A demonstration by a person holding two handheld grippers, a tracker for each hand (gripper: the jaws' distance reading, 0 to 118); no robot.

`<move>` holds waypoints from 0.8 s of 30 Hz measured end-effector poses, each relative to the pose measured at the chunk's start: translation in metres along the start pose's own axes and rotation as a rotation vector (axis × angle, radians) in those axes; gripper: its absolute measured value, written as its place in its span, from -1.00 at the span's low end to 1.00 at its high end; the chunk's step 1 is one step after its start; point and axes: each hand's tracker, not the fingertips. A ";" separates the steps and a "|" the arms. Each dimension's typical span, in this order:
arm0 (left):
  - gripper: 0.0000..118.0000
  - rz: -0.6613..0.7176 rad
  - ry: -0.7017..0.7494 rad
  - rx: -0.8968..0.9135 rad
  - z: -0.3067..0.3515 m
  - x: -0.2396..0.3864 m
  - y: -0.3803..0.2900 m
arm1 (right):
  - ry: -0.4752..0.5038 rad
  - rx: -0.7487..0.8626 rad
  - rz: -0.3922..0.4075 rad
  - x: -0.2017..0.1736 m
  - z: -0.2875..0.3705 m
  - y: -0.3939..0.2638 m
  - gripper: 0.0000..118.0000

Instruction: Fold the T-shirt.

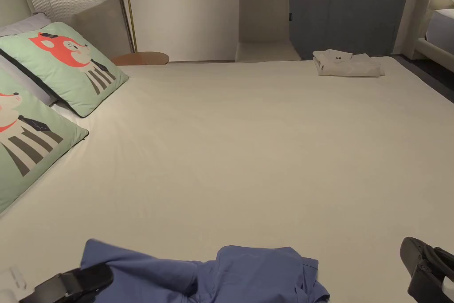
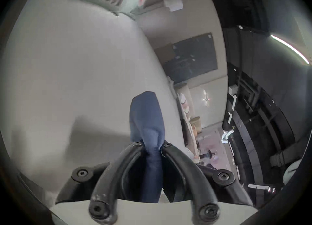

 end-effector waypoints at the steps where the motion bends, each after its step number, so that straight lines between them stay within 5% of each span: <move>1: -0.90 -0.048 -0.031 -0.017 -0.010 0.014 -0.004 | 0.008 -0.001 -0.004 0.000 -0.001 0.000 -0.99; 8: -0.90 -0.200 -0.081 -0.241 -0.139 0.088 -0.052 | 0.012 0.012 0.004 0.004 0.007 -0.001 -0.99; 17: -0.89 -0.454 0.262 -0.479 -0.274 0.099 -0.153 | -0.043 0.021 -0.023 0.023 0.017 -0.004 -0.99; 20: -0.35 -0.412 0.217 -0.444 -0.272 0.101 -0.156 | -0.049 0.023 -0.028 0.028 0.019 -0.004 -0.99; 23: 0.74 -0.344 0.041 -0.426 -0.251 0.115 -0.143 | -0.054 0.024 -0.036 0.032 0.019 -0.003 -0.99; 24: 0.90 -0.350 0.009 -0.393 -0.243 0.119 -0.139 | -0.054 0.024 -0.039 0.033 0.018 -0.003 -0.99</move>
